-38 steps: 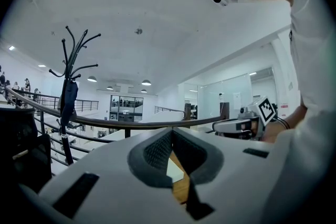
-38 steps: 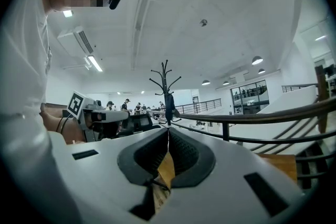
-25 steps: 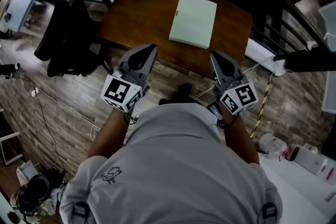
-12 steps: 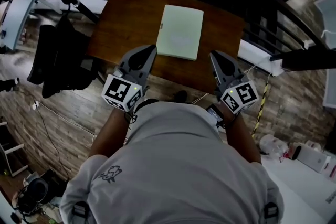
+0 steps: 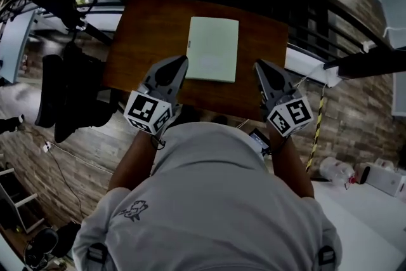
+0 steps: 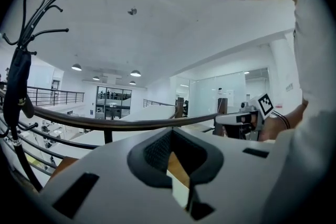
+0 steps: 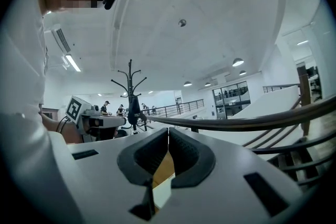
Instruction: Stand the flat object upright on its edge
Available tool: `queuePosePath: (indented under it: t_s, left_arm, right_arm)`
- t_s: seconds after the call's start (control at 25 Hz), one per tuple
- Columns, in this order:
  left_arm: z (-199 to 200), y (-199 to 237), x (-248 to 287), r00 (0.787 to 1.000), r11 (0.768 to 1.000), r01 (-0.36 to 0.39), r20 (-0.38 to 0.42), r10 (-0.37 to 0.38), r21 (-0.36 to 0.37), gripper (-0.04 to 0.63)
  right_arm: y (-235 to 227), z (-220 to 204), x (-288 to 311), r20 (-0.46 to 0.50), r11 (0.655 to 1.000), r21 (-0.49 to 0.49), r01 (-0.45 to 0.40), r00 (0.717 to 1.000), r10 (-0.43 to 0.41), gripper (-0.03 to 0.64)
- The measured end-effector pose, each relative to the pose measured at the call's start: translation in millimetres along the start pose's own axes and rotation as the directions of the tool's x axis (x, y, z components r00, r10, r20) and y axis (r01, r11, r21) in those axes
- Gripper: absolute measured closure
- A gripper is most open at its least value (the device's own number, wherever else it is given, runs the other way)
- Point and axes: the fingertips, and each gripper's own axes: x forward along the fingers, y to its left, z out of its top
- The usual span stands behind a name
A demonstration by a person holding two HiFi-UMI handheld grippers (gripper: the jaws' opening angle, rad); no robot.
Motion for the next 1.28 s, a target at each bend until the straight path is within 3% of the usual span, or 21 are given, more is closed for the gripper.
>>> queuePosePath:
  t_s: [0.68,0.96,1.28]
  left_arm:
    - [6,73,8,0.977,0.977,0.213,-0.017,-0.213,0.001,0.583]
    - [-9,94,17,0.972,0.973,0.229,-0.051,-0.23,-0.029,0.583]
    - [-26,110,34,0.972,0.974,0.218,-0.077,-0.223,-0.062,0.581]
  right_arm:
    - [22,6,57,0.025,0.977,0.026,0.214,0.976,-0.215,0.583]
    - [12,-10,69,-0.014,0.963,0.046,0.266,0.964,-0.265,0.581]
    - [-11,-38,85,-0.092,0.96,0.07,0.271,0.96,-0.264,0.581]
